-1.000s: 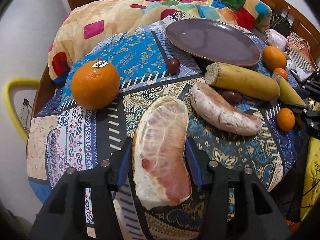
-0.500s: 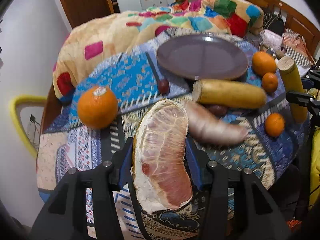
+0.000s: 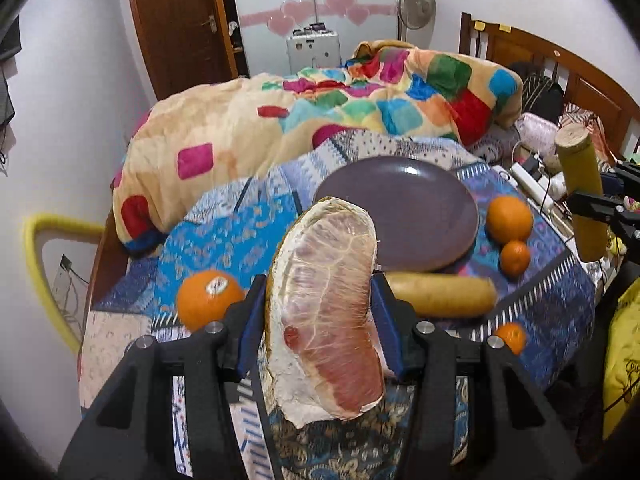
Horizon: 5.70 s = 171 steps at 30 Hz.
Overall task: Organize fruits
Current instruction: 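Carry both held pieces onto the brown plate and open both tools, then lift both open tools away from the plate, then grasp the Dole-sticker orange with left tool while right tool grasps another large orange, then carry both oranges onto the brown plate and open both tools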
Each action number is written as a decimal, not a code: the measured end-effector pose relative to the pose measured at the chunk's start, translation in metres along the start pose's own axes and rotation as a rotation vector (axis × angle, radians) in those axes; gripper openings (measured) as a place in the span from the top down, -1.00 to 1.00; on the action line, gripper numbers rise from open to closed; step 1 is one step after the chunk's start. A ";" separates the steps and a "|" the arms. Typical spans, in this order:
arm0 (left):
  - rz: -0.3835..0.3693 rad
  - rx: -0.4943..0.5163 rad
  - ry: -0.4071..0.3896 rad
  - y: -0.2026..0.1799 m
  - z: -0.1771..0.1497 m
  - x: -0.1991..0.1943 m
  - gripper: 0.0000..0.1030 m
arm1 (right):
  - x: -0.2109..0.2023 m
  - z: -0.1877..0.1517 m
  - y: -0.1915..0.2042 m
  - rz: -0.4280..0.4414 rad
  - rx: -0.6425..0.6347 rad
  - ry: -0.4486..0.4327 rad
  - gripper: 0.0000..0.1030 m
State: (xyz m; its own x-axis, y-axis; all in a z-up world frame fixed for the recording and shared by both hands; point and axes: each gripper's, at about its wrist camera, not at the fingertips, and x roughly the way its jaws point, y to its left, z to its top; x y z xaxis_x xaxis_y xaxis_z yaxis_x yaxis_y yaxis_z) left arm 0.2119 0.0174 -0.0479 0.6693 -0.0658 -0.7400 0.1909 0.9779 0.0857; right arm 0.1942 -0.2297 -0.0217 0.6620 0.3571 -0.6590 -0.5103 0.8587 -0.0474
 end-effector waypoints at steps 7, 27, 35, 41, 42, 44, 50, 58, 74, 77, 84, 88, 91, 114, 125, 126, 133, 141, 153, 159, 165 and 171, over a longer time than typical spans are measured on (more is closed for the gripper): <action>-0.012 -0.001 -0.024 -0.006 0.022 0.011 0.03 | 0.004 0.022 -0.006 -0.022 0.004 -0.056 0.39; -0.018 -0.039 -0.010 -0.013 0.062 0.081 0.03 | 0.100 0.040 -0.014 0.025 0.065 0.046 0.39; -0.027 -0.019 0.064 -0.018 0.067 0.118 0.03 | 0.139 0.047 -0.027 -0.003 0.076 0.137 0.39; -0.028 -0.001 0.097 -0.021 0.072 0.139 0.03 | 0.158 0.053 -0.033 0.026 0.099 0.196 0.39; -0.023 0.000 0.099 -0.021 0.073 0.142 0.03 | 0.159 0.053 -0.031 0.024 0.092 0.202 0.39; -0.020 -0.007 0.110 -0.019 0.075 0.149 0.02 | 0.162 0.053 -0.029 0.023 0.083 0.212 0.39; -0.030 -0.023 0.135 -0.015 0.076 0.159 0.02 | 0.171 0.055 -0.027 0.021 0.066 0.244 0.39; -0.035 -0.031 0.145 -0.013 0.074 0.157 0.02 | 0.163 0.060 -0.034 0.017 0.098 0.209 0.38; 0.024 -0.018 -0.011 0.021 0.045 0.060 -0.14 | 0.096 0.045 -0.039 -0.048 0.060 0.067 0.18; 0.031 -0.027 -0.014 0.033 0.032 0.047 -0.20 | 0.087 0.037 -0.038 -0.052 0.053 0.058 0.14; 0.061 -0.078 0.013 0.063 0.001 0.036 -0.36 | 0.066 0.018 -0.035 -0.086 0.034 0.027 0.00; 0.086 -0.113 0.019 0.080 -0.015 0.037 -0.49 | 0.061 0.007 -0.037 -0.098 0.052 0.016 -0.21; 0.098 -0.129 0.040 0.089 -0.025 0.041 -0.51 | 0.062 -0.004 -0.040 -0.107 0.070 0.031 -0.23; 0.061 -0.157 0.095 0.096 -0.041 0.082 -0.52 | 0.096 -0.032 -0.041 -0.067 0.113 0.152 -0.27; 0.050 -0.199 0.098 0.107 -0.037 0.090 -0.34 | 0.101 -0.034 -0.048 -0.031 0.156 0.167 -0.20; 0.048 -0.199 0.099 0.107 -0.037 0.090 -0.33 | 0.101 -0.034 -0.048 -0.029 0.154 0.170 -0.20; 0.051 -0.192 0.107 0.103 -0.036 0.083 -0.32 | 0.092 -0.030 -0.055 -0.029 0.172 0.153 -0.19; 0.048 -0.168 0.058 0.086 -0.020 0.057 -0.32 | 0.072 -0.020 -0.067 -0.054 0.189 0.103 -0.19; -0.013 -0.099 0.000 0.043 0.016 0.044 -0.32 | 0.061 0.003 -0.065 -0.059 0.153 0.024 -0.19; -0.035 -0.084 -0.009 0.030 0.031 0.052 -0.32 | 0.067 0.020 -0.062 -0.056 0.132 0.001 -0.19; -0.061 -0.066 -0.013 0.013 0.048 0.067 -0.32 | 0.082 0.032 -0.059 -0.043 0.128 -0.007 -0.19; -0.089 -0.057 -0.002 0.001 0.059 0.084 -0.32 | 0.107 0.039 -0.056 -0.034 0.125 0.022 -0.19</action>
State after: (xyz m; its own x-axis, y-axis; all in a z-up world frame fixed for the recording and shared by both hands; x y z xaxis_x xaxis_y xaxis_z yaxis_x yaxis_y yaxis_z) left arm 0.3108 0.0007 -0.0703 0.6529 -0.1531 -0.7418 0.2085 0.9779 -0.0183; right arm 0.3151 -0.2253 -0.0609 0.6645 0.3199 -0.6753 -0.4148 0.9096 0.0228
